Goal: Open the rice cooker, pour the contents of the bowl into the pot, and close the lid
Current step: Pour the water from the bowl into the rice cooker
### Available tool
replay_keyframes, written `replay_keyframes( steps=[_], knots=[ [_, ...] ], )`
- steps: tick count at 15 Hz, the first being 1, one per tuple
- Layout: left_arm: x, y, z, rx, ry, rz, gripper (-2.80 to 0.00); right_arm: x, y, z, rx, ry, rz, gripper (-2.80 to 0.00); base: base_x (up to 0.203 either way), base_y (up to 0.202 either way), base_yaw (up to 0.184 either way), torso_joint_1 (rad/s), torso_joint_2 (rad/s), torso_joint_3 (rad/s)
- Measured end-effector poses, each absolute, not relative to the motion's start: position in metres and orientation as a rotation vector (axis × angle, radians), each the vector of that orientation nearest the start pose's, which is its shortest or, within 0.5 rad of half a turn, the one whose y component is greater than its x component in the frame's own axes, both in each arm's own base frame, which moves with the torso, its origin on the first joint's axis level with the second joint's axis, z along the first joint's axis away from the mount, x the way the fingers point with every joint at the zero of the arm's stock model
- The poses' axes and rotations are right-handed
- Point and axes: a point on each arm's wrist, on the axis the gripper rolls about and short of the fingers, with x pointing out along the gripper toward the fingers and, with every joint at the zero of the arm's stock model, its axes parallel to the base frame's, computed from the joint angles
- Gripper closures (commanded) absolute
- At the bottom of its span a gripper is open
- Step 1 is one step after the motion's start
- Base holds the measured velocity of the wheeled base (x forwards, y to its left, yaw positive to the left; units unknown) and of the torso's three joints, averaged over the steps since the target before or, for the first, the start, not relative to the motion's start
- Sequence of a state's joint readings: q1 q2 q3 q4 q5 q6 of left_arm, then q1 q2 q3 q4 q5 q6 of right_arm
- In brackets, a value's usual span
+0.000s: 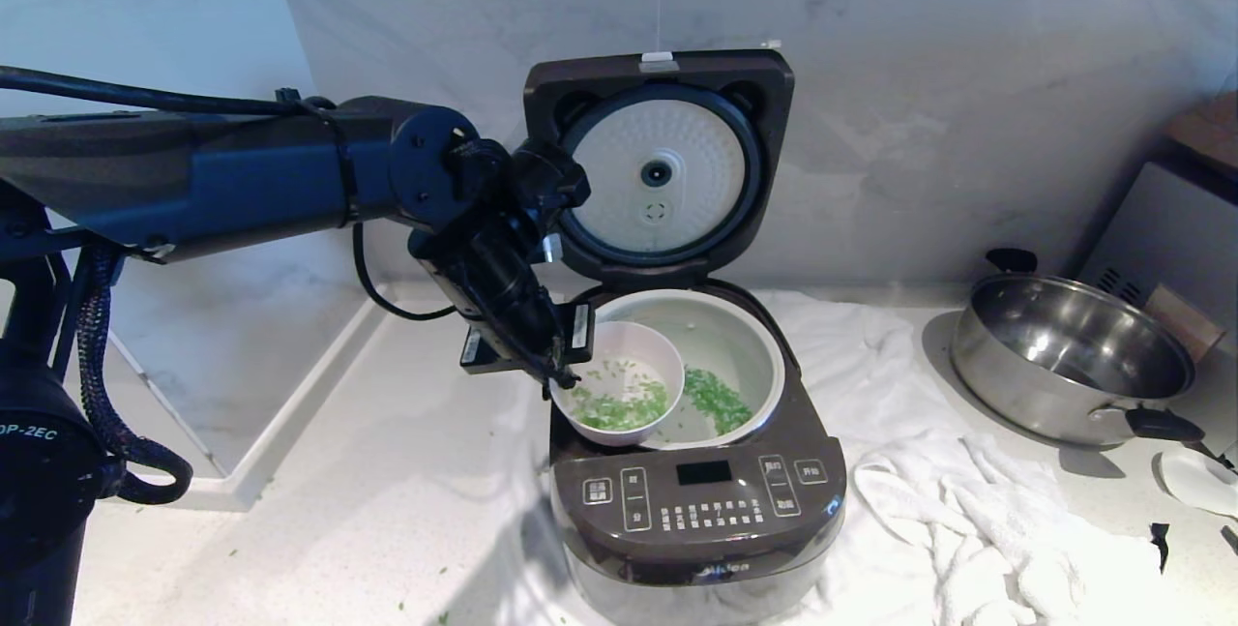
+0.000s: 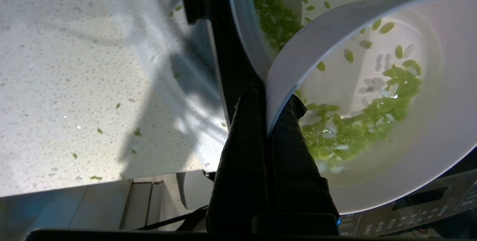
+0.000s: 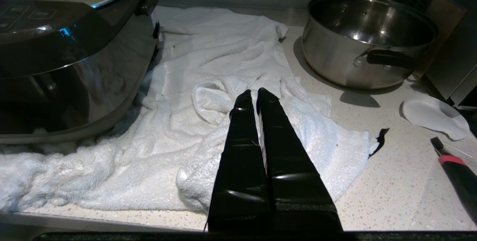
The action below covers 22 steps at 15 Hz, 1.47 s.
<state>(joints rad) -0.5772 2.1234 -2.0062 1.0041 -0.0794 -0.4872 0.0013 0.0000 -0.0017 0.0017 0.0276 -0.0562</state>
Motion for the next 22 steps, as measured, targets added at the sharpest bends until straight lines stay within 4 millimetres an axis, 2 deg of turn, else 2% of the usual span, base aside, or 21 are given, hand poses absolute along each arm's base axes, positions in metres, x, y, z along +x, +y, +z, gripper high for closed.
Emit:
replay_keyframes(
  steps=[8, 14, 22],
  knots=[
    [0.327, -0.239, 0.2, -0.15, 1.179, -0.345, 0.0, -0.023, 0.001, 0.076, -0.056, -0.001, 0.029, 0.0, 0.0, 0.0, 0.0, 0.0, 0.0, 0.0],
    [0.342, -0.233, 0.196, -0.175, 1.145, -0.331, 0.0, -0.023, 0.001, 0.076, -0.056, -0.001, 0.029, 0.0, 0.0, 0.0, 0.0, 0.0, 0.0, 0.0],
    [0.349, -0.242, 0.186, -0.18, 1.122, -0.349, 0.0, -0.023, 0.001, 0.076, -0.056, -0.001, 0.029, 0.0, 0.0, 0.0, 0.0, 0.0, 0.0, 0.0]
  ],
)
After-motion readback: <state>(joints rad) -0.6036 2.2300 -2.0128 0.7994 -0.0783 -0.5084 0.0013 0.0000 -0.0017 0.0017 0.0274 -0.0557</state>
